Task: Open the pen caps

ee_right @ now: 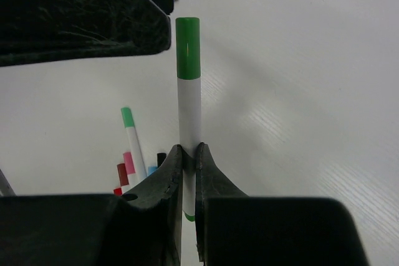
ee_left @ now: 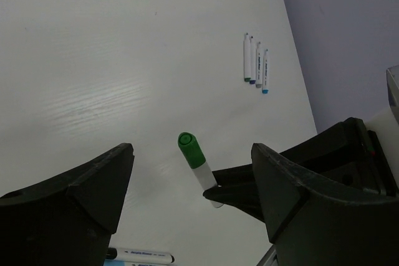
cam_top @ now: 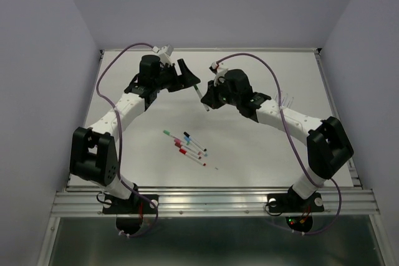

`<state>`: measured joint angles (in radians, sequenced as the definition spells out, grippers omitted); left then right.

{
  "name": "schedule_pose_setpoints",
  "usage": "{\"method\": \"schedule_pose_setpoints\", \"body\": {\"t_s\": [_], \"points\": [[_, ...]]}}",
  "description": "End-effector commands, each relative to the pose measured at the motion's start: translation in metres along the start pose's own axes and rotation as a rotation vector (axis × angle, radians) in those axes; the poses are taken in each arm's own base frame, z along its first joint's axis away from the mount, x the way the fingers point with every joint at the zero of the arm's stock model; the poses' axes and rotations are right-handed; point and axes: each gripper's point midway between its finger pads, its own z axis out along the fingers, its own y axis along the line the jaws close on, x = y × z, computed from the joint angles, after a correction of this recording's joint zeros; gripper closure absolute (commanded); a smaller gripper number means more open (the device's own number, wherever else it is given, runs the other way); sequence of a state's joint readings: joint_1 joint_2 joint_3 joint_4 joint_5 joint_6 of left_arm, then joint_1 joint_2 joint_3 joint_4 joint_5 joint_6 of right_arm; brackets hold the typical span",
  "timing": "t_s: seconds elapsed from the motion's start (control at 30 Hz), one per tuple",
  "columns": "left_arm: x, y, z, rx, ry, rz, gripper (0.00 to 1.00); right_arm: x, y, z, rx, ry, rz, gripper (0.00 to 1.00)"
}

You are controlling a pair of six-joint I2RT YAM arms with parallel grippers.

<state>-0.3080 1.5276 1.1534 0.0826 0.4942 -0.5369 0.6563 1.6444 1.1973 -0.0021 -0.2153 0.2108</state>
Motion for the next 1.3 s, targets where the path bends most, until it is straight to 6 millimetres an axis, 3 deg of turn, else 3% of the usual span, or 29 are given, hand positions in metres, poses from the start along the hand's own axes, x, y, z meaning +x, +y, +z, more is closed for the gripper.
{"method": "schedule_pose_setpoints", "body": {"t_s": [0.0,0.2,0.3,0.4,0.5,0.6,0.67,0.7,0.83,0.9,1.03,1.17,1.27], "points": [[-0.017,-0.030,0.003,0.100,-0.032,0.036,0.15,-0.029,0.019,-0.002,-0.081,-0.097,-0.007,0.99],[-0.017,-0.030,0.005,0.093,-0.036,0.033,0.18,-0.038,0.024,-0.004,-0.103,-0.134,-0.017,0.99],[-0.018,-0.032,0.004,0.100,-0.036,0.035,0.25,-0.037,0.024,-0.002,-0.106,-0.130,-0.013,0.99],[-0.019,-0.036,0.003,0.110,-0.037,0.039,0.36,-0.037,0.024,0.000,-0.110,-0.134,-0.013,0.99],[-0.020,-0.039,0.003,0.124,-0.033,0.041,0.58,-0.039,0.023,0.002,-0.104,-0.137,-0.013,0.99],[-0.019,-0.041,0.002,0.134,-0.029,0.043,0.66,-0.042,0.021,0.005,-0.094,-0.146,-0.015,0.99],[-0.020,-0.043,0.001,0.140,-0.029,0.047,0.84,-0.043,0.021,0.006,-0.093,-0.148,-0.015,0.99],[-0.020,-0.044,0.001,0.144,-0.027,0.048,0.97,-0.044,0.021,0.008,-0.093,-0.151,-0.017,0.99],[-0.025,-0.043,-0.001,0.129,-0.050,0.051,1.00,-0.038,0.019,0.010,-0.092,-0.137,-0.014,0.99],[-0.038,-0.034,-0.004,0.084,-0.093,0.048,1.00,-0.030,0.019,0.010,-0.100,-0.120,-0.011,0.99],[-0.065,-0.005,-0.014,0.017,-0.152,0.015,1.00,0.005,0.010,0.002,-0.067,-0.060,0.033,0.99],[-0.094,0.040,-0.034,-0.092,-0.236,-0.045,1.00,0.034,0.019,-0.013,-0.130,-0.014,0.043,0.99],[-0.107,0.063,-0.044,-0.149,-0.274,-0.070,1.00,0.041,0.019,-0.020,-0.128,-0.016,0.044,0.99]]}}
